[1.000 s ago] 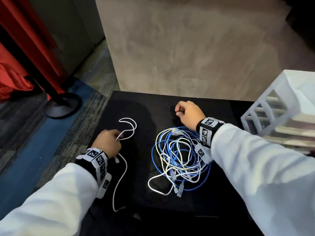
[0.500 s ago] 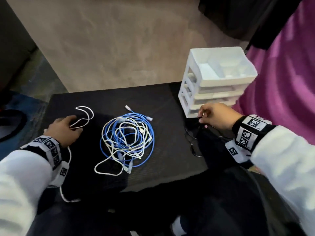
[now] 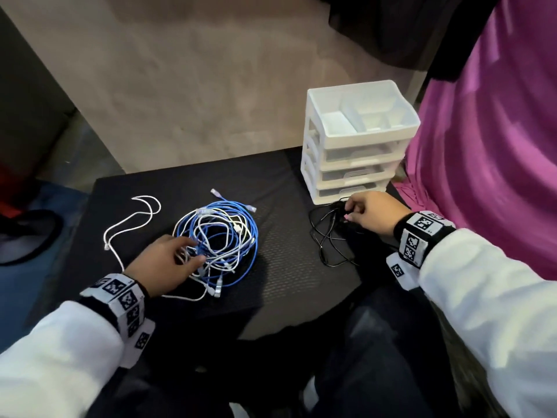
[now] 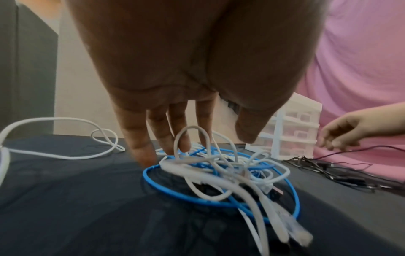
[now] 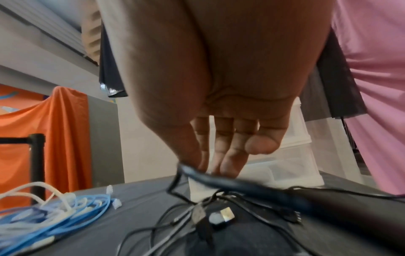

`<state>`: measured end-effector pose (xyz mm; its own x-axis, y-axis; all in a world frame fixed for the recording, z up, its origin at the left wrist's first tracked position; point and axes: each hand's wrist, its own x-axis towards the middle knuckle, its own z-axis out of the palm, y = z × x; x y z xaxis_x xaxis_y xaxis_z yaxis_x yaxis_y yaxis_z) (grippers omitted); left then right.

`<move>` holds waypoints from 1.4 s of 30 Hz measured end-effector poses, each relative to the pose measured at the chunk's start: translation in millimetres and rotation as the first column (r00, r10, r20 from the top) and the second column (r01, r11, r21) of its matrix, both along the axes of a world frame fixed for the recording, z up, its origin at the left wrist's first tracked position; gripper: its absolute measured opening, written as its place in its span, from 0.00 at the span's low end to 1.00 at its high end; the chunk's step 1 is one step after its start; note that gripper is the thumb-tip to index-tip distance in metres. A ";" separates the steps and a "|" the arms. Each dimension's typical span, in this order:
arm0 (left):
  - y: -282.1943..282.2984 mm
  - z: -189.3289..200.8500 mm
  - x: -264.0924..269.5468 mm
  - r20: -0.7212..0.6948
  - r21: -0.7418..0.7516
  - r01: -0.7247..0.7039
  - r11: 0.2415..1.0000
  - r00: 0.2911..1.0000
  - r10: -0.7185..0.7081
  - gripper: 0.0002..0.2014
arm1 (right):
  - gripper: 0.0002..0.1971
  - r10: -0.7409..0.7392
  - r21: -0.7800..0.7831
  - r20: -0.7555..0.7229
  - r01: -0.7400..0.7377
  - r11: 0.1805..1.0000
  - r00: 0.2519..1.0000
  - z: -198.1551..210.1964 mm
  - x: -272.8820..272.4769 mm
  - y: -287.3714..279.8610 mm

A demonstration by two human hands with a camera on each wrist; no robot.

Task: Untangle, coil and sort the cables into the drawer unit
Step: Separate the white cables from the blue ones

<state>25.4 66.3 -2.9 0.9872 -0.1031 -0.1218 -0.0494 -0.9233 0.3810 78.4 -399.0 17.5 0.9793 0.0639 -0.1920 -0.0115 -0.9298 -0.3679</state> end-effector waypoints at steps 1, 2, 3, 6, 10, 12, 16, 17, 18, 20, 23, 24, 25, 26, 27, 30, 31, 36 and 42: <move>0.9 -2.1 -3.9 0.011 -0.004 -0.019 1.000 1.000 0.019 0.19 | 0.02 -0.016 0.021 0.023 0.016 1.000 1.000 3.4 -1.6 -1.1; 2.1 -4.4 -7.3 0.012 -0.015 -0.035 0.999 0.999 0.035 0.20 | 0.03 -0.034 0.042 0.048 0.032 0.999 0.998 8.3 -4.4 -1.4; 2.2 -6.3 -9.8 0.007 -0.022 -0.042 0.999 0.999 0.042 0.20 | 0.04 -0.057 0.065 0.075 0.052 0.997 0.996 12.1 -7.3 -1.5; -1.1 -10.9 -14.8 -0.005 -0.042 -0.041 0.998 0.999 0.041 0.16 | 0.04 -0.088 0.170 0.125 0.066 0.983 0.988 23.8 -24.2 12.1; -11.8 -17.1 -15.2 0.089 -0.077 -0.072 0.994 0.993 0.079 0.04 | 0.03 0.089 0.265 0.114 -0.117 0.957 0.990 21.7 -55.5 70.2; -17.2 -21.3 -15.9 0.100 -0.071 -0.082 0.994 0.991 0.088 0.09 | 0.03 0.228 0.263 0.090 -0.244 0.933 0.969 13.8 -68.7 110.2; -31.1 -29.9 -18.7 0.105 -0.094 -0.071 0.993 0.991 0.081 0.09 | 0.19 0.396 0.294 0.013 -0.383 0.876 0.918 -13.3 -77.9 185.6; -34.3 -31.9 -19.6 0.139 -0.126 -0.067 0.990 0.987 0.084 0.08 | 0.23 0.410 0.319 -0.014 -0.385 0.866 0.912 -18.8 -79.0 200.3; -38.5 -31.9 -21.1 0.173 -0.162 -0.060 0.985 0.981 0.088 0.07 | 0.27 0.411 0.337 -0.039 -0.375 0.864 0.911 -23.8 -79.5 211.4; -44.8 -29.0 -24.0 0.268 -0.233 -0.019 0.972 0.960 0.083 0.07 | 0.27 0.377 0.342 -0.037 -0.343 0.875 0.925 -31.1 -79.0 224.4; -49.1 -18.4 -27.8 0.385 -0.281 0.056 0.958 0.921 0.059 0.05 | 0.18 0.265 0.373 0.040 -0.260 0.891 0.963 -36.2 -73.2 222.8; -49.2 -14.3 -28.4 0.408 -0.297 0.070 0.952 0.911 0.060 0.05 | 0.16 0.239 0.387 0.055 -0.241 0.890 0.970 -35.8 -71.4 219.9; -49.6 -9.3 -29.3 0.421 -0.328 0.078 0.941 0.904 0.071 0.04 | 0.15 0.230 0.390 0.065 -0.237 0.890 0.971 -36.6 -69.3 216.7; -51.6 -3.1 -31.1 0.425 -0.383 0.086 0.920 0.900 0.093 0.03 | 0.16 0.233 0.376 0.069 -0.241 0.895 0.970 -37.6 -67.7 213.1; -55.0 5.1 -32.6 0.422 -0.470 0.093 0.878 0.897 0.130 0.03 | 0.17 0.237 0.353 0.064 -0.244 0.903 0.969 -39.6 -65.8 208.8; -66.1 39.2 -28.8 0.252 -0.801 0.037 0.598 0.926 0.281 0.03 | 0.17 0.244 0.282 0.022 -0.240 0.929 0.970 -46.4 -63.5 193.7; -66.4 49.2 -24.0 0.213 -0.861 0.015 0.508 0.918 0.335 0.03 | 0.16 0.237 0.270 0.014 -0.232 0.934 0.971 -49.5 -63.4 189.4; -52.6 79.4 -6.1 0.077 -0.984 -0.029 0.178 0.827 0.557 0.02 | 0.11 0.059 0.266 0.010 -0.060 0.962 0.998 -51.8 -62.6 173.7; -26.8 88.5 -3.3 -0.083 -0.996 -0.088 -0.022 0.778 0.622 0.03 | 0.07 -0.003 0.264 -0.046 0.015 0.964 0.999 -46.1 -56.6 156.4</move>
<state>22.1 39.5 85.7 0.8532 0.5213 0.0165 -0.1937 0.2873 0.9380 21.8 -242.7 -28.6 0.9709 0.1094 -0.2131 -0.0415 -0.7994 -0.5994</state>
